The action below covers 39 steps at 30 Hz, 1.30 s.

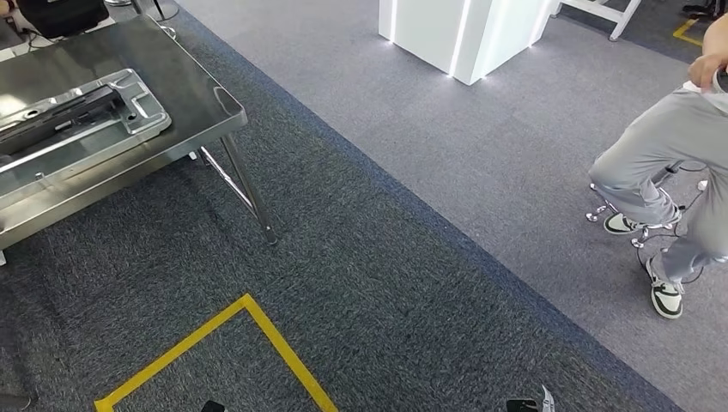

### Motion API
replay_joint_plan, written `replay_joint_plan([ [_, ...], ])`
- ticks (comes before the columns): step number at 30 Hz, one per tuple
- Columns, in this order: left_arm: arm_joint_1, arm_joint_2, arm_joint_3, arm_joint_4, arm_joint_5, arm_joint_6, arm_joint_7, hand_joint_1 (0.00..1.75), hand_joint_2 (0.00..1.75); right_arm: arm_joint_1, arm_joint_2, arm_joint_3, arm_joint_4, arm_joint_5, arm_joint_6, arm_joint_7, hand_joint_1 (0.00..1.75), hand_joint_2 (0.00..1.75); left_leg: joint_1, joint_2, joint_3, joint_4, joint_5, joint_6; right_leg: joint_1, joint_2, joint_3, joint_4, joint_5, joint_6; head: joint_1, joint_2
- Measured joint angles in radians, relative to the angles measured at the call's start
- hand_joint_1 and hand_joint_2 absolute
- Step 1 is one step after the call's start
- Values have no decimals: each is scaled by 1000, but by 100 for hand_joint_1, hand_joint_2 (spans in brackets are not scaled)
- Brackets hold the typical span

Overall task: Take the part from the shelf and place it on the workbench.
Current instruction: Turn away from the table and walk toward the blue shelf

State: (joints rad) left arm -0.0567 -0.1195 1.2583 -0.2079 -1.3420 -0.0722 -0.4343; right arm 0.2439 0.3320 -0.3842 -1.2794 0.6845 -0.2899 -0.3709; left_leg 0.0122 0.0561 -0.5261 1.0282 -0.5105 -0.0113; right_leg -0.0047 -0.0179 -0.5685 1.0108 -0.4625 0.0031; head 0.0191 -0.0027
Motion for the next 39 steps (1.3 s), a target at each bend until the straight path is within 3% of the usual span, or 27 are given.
replay_joint_plan([
  [2, 0, 1, 0, 0, 0, -1, 0, 0, 0, 0, 2, 2, 3, -2, -4, -4, 0, 0, 2, -26, -39, 89, -54, -6, -2, 9, 3, -5, 3, -12, -4, 0],
  [4, 3, 1, 0, 0, -1, -2, 1, 0, 0, 0, 2, 4, 8, -4, -7, -6, 0, 0, 2, -41, -103, 219, -110, -7, 2, 21, 4, -4, 2, -18, -8, 0],
  [5, 4, 1, 0, 0, -2, -3, 1, 0, 0, 0, 2, 4, 10, -5, -8, -6, 0, 0, 2, -43, -124, 256, -114, -6, 5, 29, 4, -4, 1, -19, -8, 0],
  [6, 6, 2, 0, 0, -2, -4, 2, 0, 0, 0, 2, 5, 12, -6, -10, -6, 0, 0, 2, -44, -128, 257, -99, -4, 7, 37, 6, -3, 1, -20, -8, 0],
  [8, 6, 3, 0, 0, -2, -5, 2, 0, 0, 0, 2, 7, 16, -7, -12, -6, 0, 0, 1, -54, -89, 157, -25, 3, 9, 54, 9, 0, -1, -19, -8, 0],
  [10, 5, 6, 1, 0, -2, -6, 2, 0, 0, 0, 2, 10, 18, -8, -13, -6, 0, 0, 0, -82, -42, 41, 24, 13, 11, 68, 8, 6, -4, -13, -8, 0],
  [12, 4, 8, 1, 0, -4, -7, 2, 0, 0, 0, 2, 11, 19, -9, -13, -6, 0, 0, -4, -96, -29, 3, 28, 20, 10, 77, 2, 9, -5, -3, -8, 0],
  [15, 4, 7, 1, 0, -7, -9, 4, 0, 0, 2, 2, 11, 20, -8, -13, -7, 0, 0, -3, -79, -24, -10, 38, 35, 7, 74, -3, 17, -10, 14, -8, 0],
  [17, 3, 6, 1, 0, -8, -9, 9, 0, 0, 2, 1, 10, 20, -6, -11, -7, 0, 0, 1, -65, -21, -17, 46, 46, 6, 48, -33, 86, -57, 24, -4, 0],
  [19, 5, 7, 1, 0, -8, -9, 15, 0, 0, 2, 1, 10, 21, -4, -8, -7, 0, 0, -1, -51, -24, -17, 49, 50, 2, 31, -97, 220, -131, 31, -2, 0],
  [20, 5, 7, 1, 0, -8, -8, 18, 0, 0, 2, 1, 10, 21, -3, -6, -6, 0, 0, -1, -43, -27, -16, 49, 50, -1, 28, -125, 279, -155, 34, -2, 0],
  [21, 5, 7, 2, 0, -8, -8, 20, 0, 0, 2, 1, 10, 21, -2, -4, -5, 0, 0, -2, -36, -28, -14, 49, 50, -3, 26, -134, 300, -156, 36, -2, 0],
  [22, 5, 7, 2, 0, -9, -8, 22, 0, 0, 2, 1, 10, 22, -2, -2, -4, 0, 0, -2, -30, -29, -13, 49, 49, -5, 24, -123, 283, -137, 37, -2, 0],
  [25, 3, 5, 2, 0, -10, -9, 25, 0, 0, 2, 1, 10, 21, -2, 2, -1, 0, 0, -4, -15, -29, -10, 49, 44, -6, 0, -9, 80, -44, 30, -2, 0],
  [27, 2, 4, 2, 0, -11, -9, 27, 0, 0, 1, 1, 11, 21, -2, 2, 1, 0, 0, -6, -9, -29, -10, 53, 31, 0, -10, 26, 6, -17, 20, -3, 0],
  [29, 1, 4, 2, 0, -11, -9, 29, 0, 0, 2, 2, 11, 20, -2, 2, 2, 0, 0, -6, -2, -30, -13, 59, 17, 3, -1, 19, -1, -7, 8, -4, 0],
  [31, 0, 4, 2, 0, -11, -8, 30, 0, 0, 2, 2, 12, 20, -2, 1, 2, 0, 0, -4, -11, -39, 7, 35, 6, -1, 5, 10, -8, 8, -7, -5, 0],
  [34, 1, 4, 2, 0, -11, -6, 30, 0, 0, 1, 2, 16, 20, -2, 1, 2, 0, 0, -2, -42, -97, 165, -89, -1, 0, 16, -19, -12, 33, -24, -12, 0],
  [36, 2, 4, 2, 0, -11, -6, 31, 0, 0, 1, 2, 19, 20, -2, 2, 3, 0, 0, -2, -46, -116, 254, -135, -1, 4, 27, -44, -9, 50, -25, -12, 0],
  [37, 2, 4, 2, 0, -11, -6, 31, 0, 0, 1, 2, 19, 20, -2, 2, 3, 0, 0, -2, -47, -98, 245, -130, 1, 6, 34, -56, -7, 59, -24, -12, 0],
  [39, 1, 4, 3, 0, -11, -5, 31, 0, 0, 1, 2, 20, 21, -2, 2, 3, 0, 0, -3, -56, -7, 118, -86, 9, 7, 49, -79, -1, 76, -18, -13, 0],
])
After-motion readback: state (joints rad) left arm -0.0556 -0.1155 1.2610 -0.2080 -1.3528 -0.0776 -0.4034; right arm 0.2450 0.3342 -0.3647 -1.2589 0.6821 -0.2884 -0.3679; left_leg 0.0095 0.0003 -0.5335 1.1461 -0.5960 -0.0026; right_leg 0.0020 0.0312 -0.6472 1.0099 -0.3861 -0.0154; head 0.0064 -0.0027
